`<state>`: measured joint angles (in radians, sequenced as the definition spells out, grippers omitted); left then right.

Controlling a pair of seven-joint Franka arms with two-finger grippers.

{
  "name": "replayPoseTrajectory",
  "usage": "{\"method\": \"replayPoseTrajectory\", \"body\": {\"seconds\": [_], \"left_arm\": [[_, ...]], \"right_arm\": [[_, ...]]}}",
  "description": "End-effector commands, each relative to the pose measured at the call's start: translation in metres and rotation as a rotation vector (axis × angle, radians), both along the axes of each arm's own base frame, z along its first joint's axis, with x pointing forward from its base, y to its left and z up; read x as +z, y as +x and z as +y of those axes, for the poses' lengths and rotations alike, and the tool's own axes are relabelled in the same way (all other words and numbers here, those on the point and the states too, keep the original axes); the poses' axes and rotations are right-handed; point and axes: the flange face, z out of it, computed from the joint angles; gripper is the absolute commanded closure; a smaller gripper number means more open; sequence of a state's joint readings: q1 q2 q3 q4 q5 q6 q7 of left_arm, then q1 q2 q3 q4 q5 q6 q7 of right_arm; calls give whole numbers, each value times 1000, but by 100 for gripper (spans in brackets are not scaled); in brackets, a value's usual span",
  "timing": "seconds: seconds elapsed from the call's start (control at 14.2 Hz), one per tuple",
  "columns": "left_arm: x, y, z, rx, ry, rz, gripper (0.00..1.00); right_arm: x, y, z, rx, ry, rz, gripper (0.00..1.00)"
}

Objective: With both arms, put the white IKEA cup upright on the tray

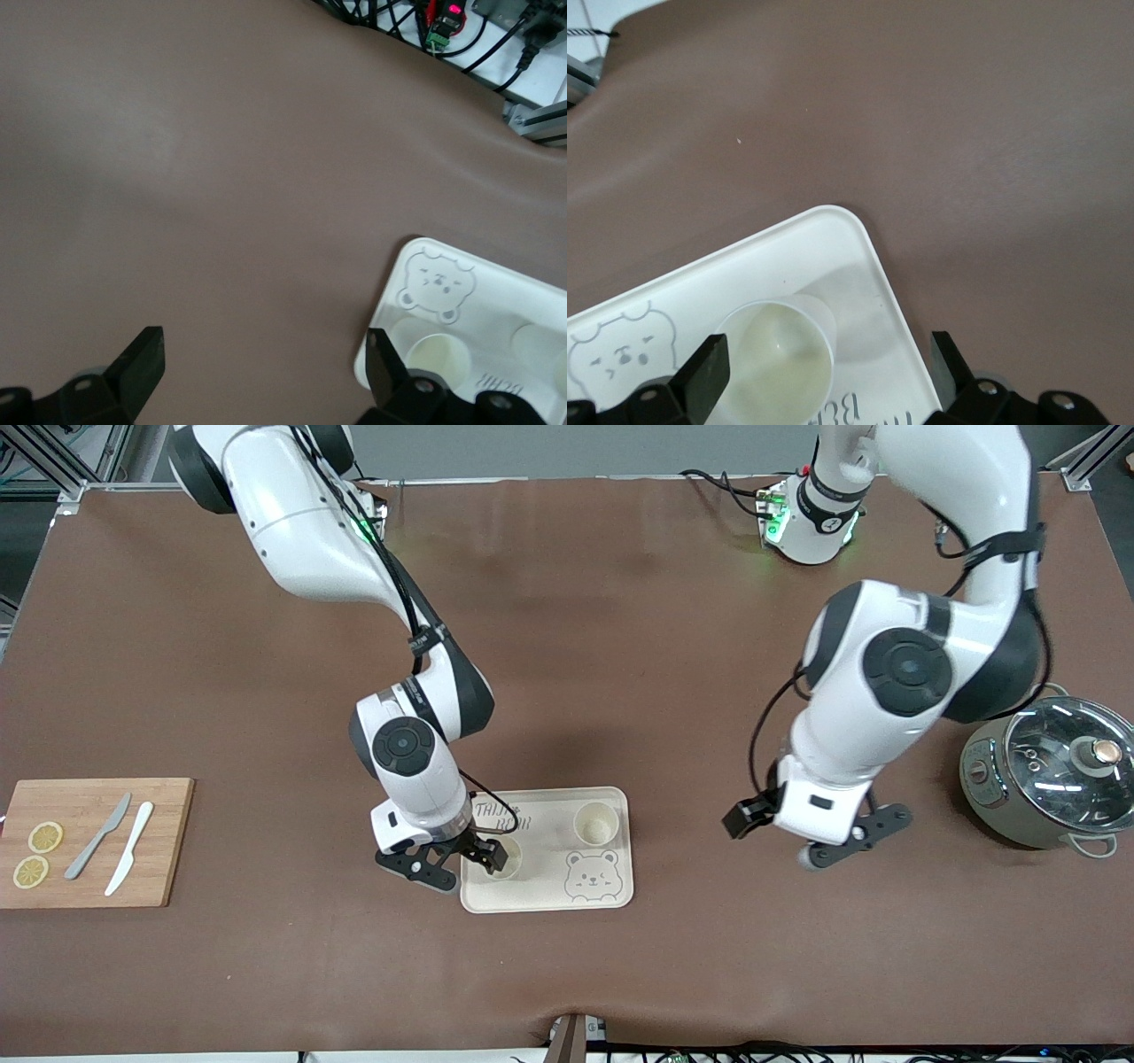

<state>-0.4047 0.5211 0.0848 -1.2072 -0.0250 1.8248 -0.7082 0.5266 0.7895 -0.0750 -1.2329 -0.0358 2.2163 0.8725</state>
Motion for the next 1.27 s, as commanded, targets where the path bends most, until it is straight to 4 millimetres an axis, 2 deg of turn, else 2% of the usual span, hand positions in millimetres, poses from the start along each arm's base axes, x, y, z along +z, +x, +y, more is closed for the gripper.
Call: {"method": "replayPoseTrajectory", "body": {"seconds": [0.0, 0.14, 0.21, 0.35, 0.49, 0.64, 0.78, 0.92, 1.06, 1.13, 1.2], "left_arm": [[27, -10, 38, -90, 26, 27, 0], [42, -13, 66, -124, 31, 43, 0], [49, -16, 80, -140, 34, 48, 0], [64, -21, 110, -179, 34, 39, 0], [75, -27, 139, -213, 36, 35, 0], [83, -31, 161, -243, 39, 34, 0], [87, -33, 175, -275, 42, 43, 0], [96, -38, 187, -321, 45, 43, 0], [100, -41, 197, -344, 44, 54, 0], [106, -45, 208, -335, 34, 54, 0], [110, -49, 209, -344, 31, 60, 0]], "right_arm": [[84, -23, -14, 26, -33, 49, 0], [146, -48, -31, 32, -51, 102, 0], [175, -63, -46, 42, -54, 117, 0], [226, -97, -90, 84, -54, 126, 0], [261, -136, -142, 124, -46, 112, 0], [287, -170, -195, 159, -42, 90, 0], [309, -192, -251, 195, -49, 75, 0], [322, -196, -316, 231, -70, 76, 0], [324, -192, -383, 266, -95, 56, 0], [329, -188, -412, 256, -98, 15, 0], [329, -182, -433, 258, -112, -10, 0]]}}
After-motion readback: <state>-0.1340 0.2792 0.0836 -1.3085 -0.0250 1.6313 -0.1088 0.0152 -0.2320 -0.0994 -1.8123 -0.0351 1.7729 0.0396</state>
